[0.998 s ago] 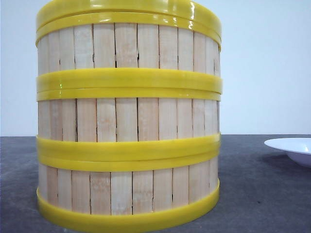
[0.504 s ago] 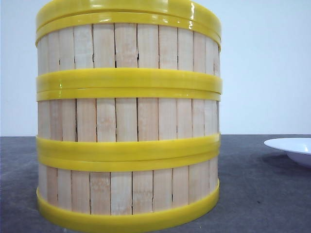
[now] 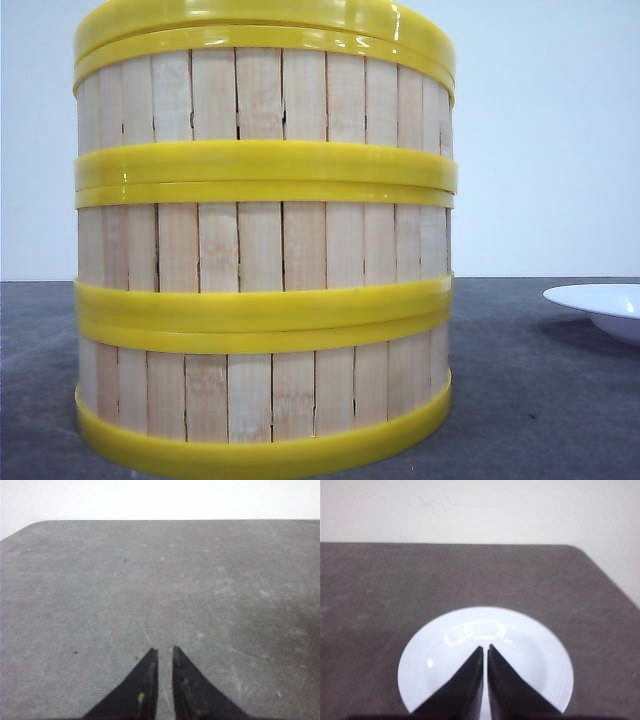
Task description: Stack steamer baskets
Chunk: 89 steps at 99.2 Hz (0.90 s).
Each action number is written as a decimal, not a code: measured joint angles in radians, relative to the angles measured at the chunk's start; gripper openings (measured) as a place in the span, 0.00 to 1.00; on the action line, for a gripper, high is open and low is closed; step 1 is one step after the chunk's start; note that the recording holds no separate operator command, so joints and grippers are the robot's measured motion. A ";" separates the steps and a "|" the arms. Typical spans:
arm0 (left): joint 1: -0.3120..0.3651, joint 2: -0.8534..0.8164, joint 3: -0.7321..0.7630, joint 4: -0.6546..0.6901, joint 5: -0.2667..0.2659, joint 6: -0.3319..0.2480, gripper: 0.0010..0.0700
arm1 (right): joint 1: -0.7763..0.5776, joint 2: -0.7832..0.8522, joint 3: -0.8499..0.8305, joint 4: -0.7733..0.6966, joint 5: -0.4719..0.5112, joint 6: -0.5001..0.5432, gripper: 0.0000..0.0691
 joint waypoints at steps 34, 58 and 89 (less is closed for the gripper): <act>0.000 0.000 0.000 0.000 0.000 0.000 0.02 | -0.097 -0.119 -0.148 0.029 -0.029 0.000 0.01; 0.000 0.000 0.000 0.000 0.000 0.000 0.02 | -0.106 -0.148 -0.221 0.058 -0.039 0.000 0.01; 0.000 0.000 0.000 0.000 0.000 0.000 0.02 | -0.106 -0.147 -0.248 0.114 -0.105 0.000 0.01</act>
